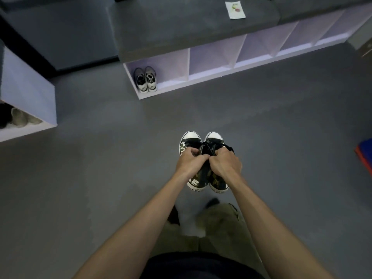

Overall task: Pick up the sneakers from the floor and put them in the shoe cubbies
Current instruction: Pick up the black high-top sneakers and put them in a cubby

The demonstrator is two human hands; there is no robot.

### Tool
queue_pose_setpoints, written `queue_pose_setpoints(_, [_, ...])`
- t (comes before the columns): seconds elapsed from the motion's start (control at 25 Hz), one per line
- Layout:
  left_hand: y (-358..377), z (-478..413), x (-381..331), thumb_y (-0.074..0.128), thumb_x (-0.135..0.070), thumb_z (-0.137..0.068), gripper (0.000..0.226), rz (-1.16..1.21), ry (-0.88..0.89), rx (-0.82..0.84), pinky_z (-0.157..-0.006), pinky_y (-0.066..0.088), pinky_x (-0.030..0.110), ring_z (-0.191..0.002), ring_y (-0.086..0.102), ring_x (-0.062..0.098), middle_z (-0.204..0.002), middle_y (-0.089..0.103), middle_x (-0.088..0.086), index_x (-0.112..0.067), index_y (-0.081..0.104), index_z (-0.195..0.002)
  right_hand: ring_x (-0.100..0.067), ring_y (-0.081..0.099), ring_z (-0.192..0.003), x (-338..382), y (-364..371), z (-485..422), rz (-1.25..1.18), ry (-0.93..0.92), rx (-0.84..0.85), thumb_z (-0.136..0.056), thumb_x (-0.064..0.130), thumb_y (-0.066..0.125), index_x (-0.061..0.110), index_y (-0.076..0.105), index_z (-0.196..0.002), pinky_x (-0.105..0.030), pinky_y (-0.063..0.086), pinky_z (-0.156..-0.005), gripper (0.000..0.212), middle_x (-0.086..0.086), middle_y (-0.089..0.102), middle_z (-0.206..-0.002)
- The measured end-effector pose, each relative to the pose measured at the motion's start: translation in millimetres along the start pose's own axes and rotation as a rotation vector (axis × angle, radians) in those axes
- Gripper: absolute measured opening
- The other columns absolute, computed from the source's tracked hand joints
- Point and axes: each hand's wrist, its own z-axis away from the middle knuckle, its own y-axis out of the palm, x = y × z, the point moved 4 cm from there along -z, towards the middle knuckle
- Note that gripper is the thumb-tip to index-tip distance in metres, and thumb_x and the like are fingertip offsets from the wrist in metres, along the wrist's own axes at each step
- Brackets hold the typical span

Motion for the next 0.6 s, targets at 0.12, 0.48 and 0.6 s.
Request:
queue_pose_setpoints(0.12, [9.9, -70.3, -51.6, 0.072, -0.051, -0.056, 0.056, -0.002, -0.028, -0.008, -0.098, 0.054, 0.043, -0.099, 0.069, 0.017, -0.101, 0.072, -0.003, -0.026, 0.059, -0.105, -0.035, 0.065, -0.094, 16.0, -31.6, -81.2, -0.012, 0.001, 0.007, -0.083, 0.019, 0.052, 0.013, 0.066, -0.085, -0.034, 0.043, -0.073, 0.015, -0.007, 0.067, -0.088])
queue_pose_setpoints(0.48, [51.2, -245.8, -221.2, 0.076, -0.032, -0.078, 0.042, 0.084, -0.091, -0.047, -0.078, 0.055, 0.029, -0.088, 0.066, 0.011, -0.100, 0.067, -0.002, -0.019, 0.056, -0.112, -0.037, 0.067, -0.101, 68.6, -144.0, -307.1, 0.044, -0.070, 0.068, -0.080, 0.022, 0.053, 0.015, 0.070, -0.093, -0.034, 0.047, -0.077, 0.023, -0.012, 0.073, -0.103])
queue_pose_setpoints(0.6, [54.3, -300.0, -266.0, 0.076, -0.036, -0.076, 0.036, 0.059, -0.105, -0.045, -0.094, 0.054, 0.035, -0.096, 0.065, 0.013, -0.097, 0.064, -0.011, -0.027, 0.055, -0.104, -0.037, 0.067, -0.094, 92.2, -171.8, -370.2, 0.087, -0.078, 0.105, -0.078, 0.020, 0.051, 0.015, 0.068, -0.087, -0.033, 0.045, -0.072, 0.020, -0.010, 0.073, -0.096])
